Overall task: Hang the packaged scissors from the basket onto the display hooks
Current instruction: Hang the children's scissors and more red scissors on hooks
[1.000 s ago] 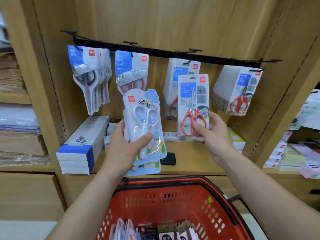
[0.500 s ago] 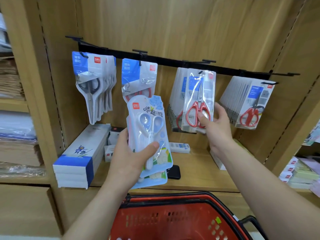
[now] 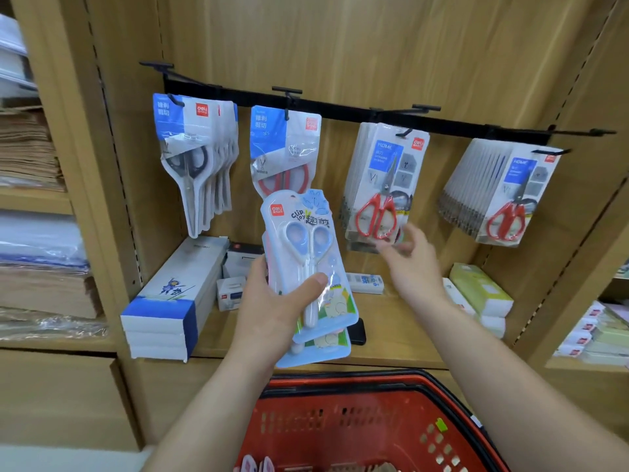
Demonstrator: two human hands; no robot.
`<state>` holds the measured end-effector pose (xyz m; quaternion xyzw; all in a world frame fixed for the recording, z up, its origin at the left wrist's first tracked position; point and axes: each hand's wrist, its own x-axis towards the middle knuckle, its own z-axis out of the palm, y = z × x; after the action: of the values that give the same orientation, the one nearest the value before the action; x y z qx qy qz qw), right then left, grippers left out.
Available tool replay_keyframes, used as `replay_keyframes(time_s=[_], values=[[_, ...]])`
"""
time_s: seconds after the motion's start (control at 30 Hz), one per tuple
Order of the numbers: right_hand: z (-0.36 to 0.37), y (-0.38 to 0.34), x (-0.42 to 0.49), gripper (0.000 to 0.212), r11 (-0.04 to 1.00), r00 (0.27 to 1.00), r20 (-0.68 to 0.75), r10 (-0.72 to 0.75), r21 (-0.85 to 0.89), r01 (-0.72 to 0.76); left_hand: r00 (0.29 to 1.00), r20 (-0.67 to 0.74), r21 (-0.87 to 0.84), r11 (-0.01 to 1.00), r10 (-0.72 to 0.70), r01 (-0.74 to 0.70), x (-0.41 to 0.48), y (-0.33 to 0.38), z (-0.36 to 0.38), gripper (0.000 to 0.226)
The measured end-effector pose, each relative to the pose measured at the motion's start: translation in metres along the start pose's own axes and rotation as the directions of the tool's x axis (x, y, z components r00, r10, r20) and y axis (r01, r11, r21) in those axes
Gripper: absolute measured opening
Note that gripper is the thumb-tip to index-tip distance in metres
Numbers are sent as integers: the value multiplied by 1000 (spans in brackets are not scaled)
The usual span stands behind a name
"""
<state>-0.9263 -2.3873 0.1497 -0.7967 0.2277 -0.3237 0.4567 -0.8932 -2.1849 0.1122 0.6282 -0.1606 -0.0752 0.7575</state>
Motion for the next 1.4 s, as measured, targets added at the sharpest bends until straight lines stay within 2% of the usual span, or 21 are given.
replay_keyframes(time_s=[0.03,0.1,0.17,0.3,0.43,0.53,0.63,0.73,0.87,0.93,1.1,1.17,1.4], values=[[3,1,-19,35,995,993,113,28,94,-39,1000,2,-14,1000,-3,3,0,-2,1,47],[9,2,-56,33,956,930,362,59,248,-157,1000,-1,-42,999,-14,14,0,-5,3,44],[15,4,-82,37,927,878,478,-26,339,-158,1000,-3,-45,999,-29,28,-2,-6,7,48],[22,12,-100,37,912,923,379,-71,400,-94,998,-21,-17,998,-55,55,-12,-10,15,51],[18,23,-109,37,881,955,297,3,451,-143,998,-34,-81,996,-50,47,-19,-10,23,33],[10,28,-117,46,834,965,238,111,505,-221,999,-34,-89,996,-19,15,-30,-10,28,22],[-5,33,-121,30,818,963,201,182,512,-261,998,-23,-22,998,53,-53,-42,-11,33,25],[-29,33,-124,15,853,970,173,169,467,-232,997,-11,11,997,74,-74,-51,-6,37,27],[-63,26,-128,17,867,958,252,136,438,-238,995,19,44,994,98,-99,-62,19,52,24],[-79,21,-125,18,873,961,248,122,434,-223,992,38,74,989,124,-127,-63,35,64,23],[-135,-12,-104,9,784,979,181,96,592,-186,980,77,108,976,182,-190,-60,85,99,28],[-163,-28,-92,14,768,988,143,66,624,-142,972,88,147,963,217,-228,-56,106,116,30],[-245,-71,-25,37,826,996,-75,-42,558,77,951,122,199,932,283,-303,-22,185,183,29]])
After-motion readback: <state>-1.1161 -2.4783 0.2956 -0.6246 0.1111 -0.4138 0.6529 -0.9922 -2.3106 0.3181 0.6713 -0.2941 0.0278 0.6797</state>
